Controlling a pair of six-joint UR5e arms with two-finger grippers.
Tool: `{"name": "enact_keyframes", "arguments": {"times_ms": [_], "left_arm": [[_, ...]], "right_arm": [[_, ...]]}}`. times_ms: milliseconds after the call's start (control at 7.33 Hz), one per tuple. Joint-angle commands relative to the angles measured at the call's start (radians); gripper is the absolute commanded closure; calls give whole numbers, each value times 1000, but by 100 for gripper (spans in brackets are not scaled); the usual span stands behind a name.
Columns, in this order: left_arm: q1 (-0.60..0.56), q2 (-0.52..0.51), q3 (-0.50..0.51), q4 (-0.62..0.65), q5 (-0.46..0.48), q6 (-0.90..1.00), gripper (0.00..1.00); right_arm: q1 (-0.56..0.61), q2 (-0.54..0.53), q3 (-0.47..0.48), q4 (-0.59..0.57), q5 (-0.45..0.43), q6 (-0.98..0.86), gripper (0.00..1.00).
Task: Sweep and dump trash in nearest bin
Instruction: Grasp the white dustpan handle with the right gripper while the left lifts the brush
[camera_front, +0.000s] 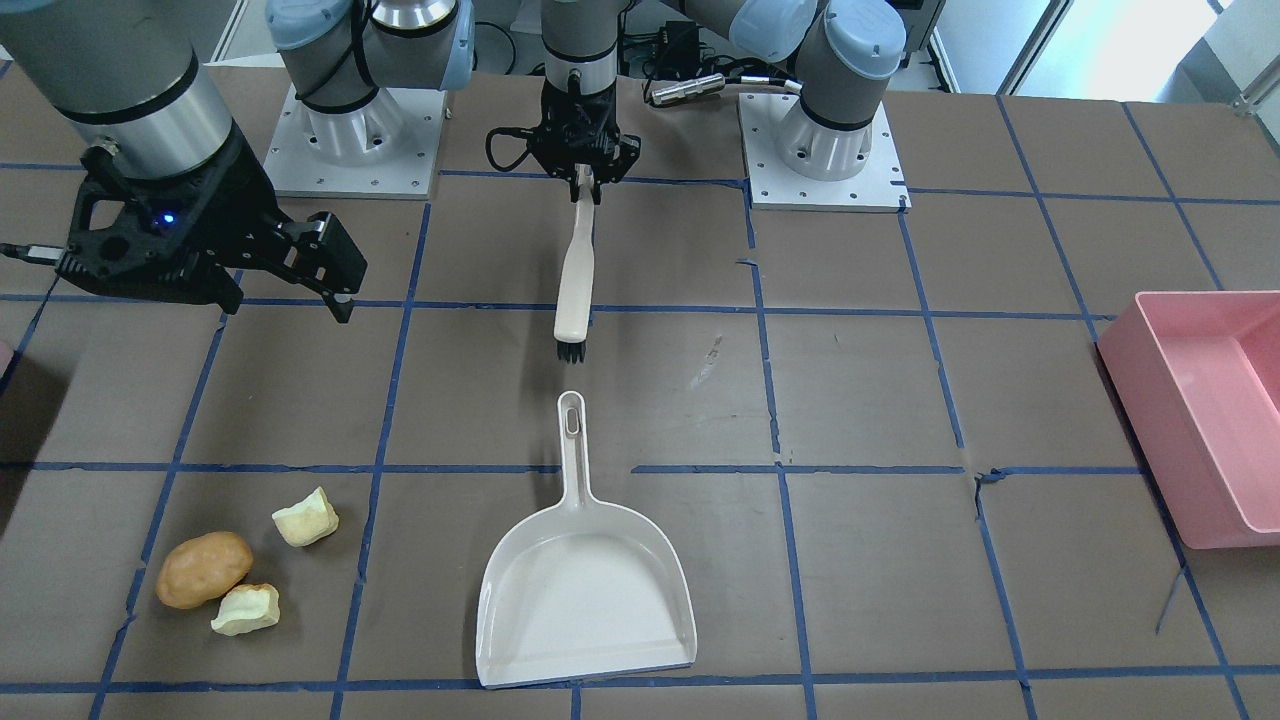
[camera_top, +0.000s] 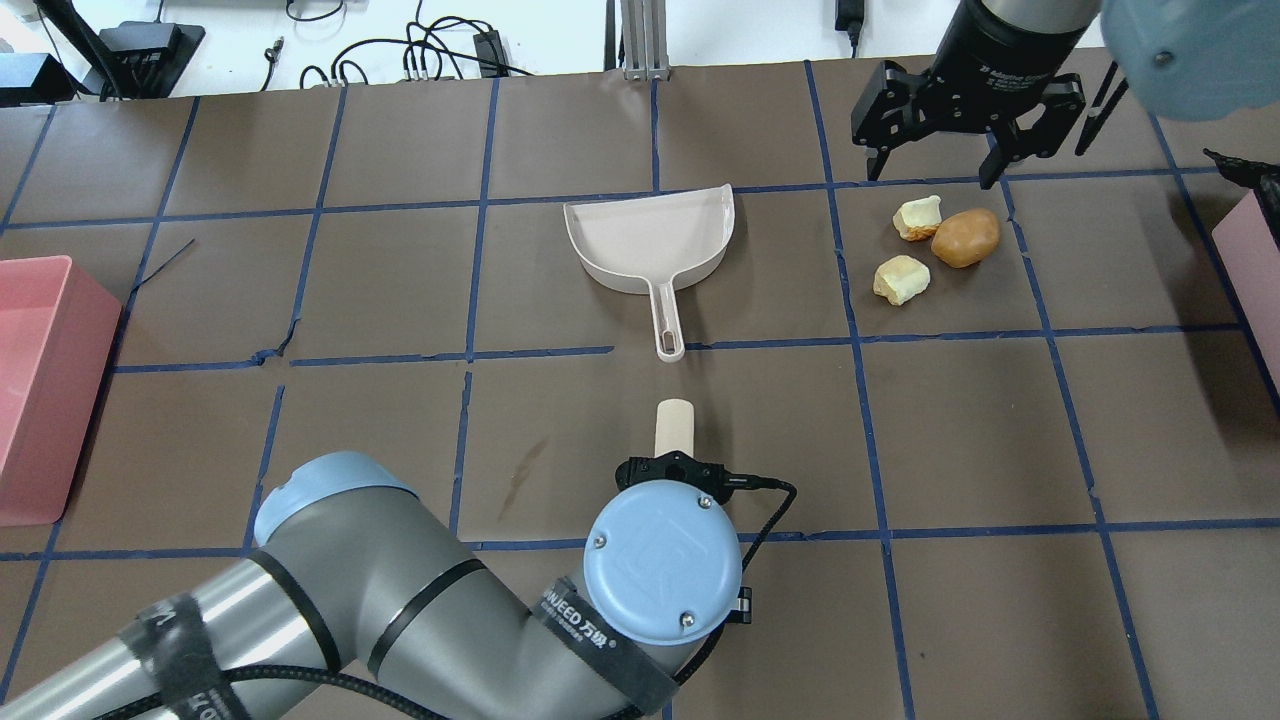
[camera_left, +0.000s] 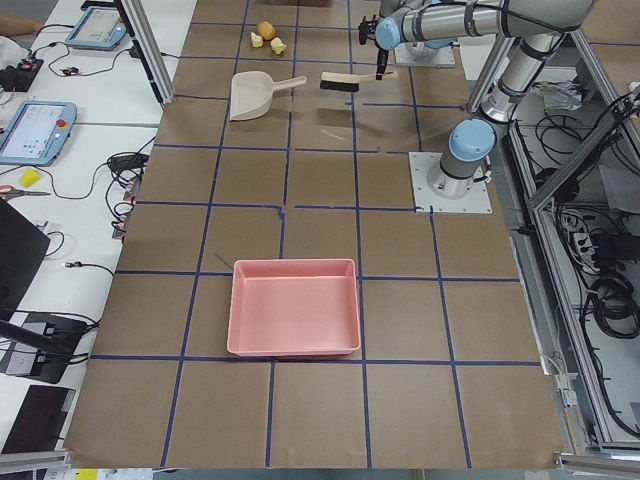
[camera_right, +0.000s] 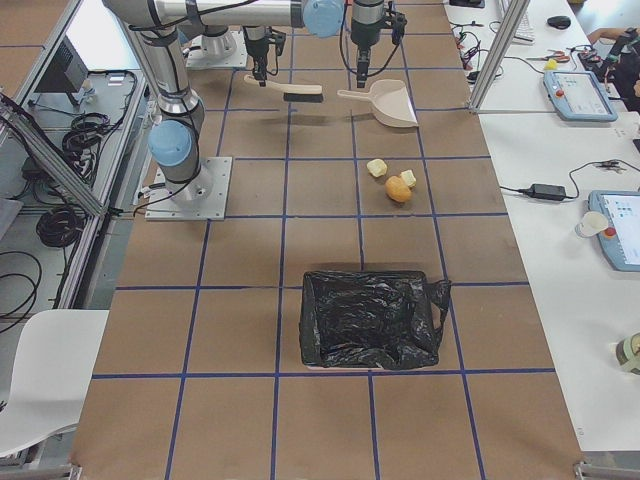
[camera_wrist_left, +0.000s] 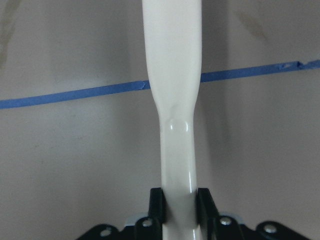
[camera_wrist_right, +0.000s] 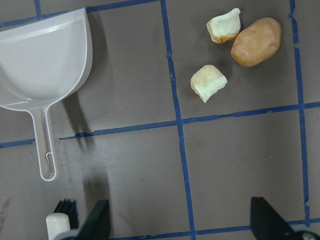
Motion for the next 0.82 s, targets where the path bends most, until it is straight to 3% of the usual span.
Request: {"name": "enact_keyframes", "arguments": {"times_ms": [0,409,682], "left_arm": [[-3,98,7,-91,0,-18,100],[-3,182,138,-335,12,-15,100],[38,184,185,-412,58,78,100]], "right_arm": [[109,78,-2,-36,-2,13,0],[183,152,119,-357,3,27,1],[189,172,148,-408,37,44,1]]}}
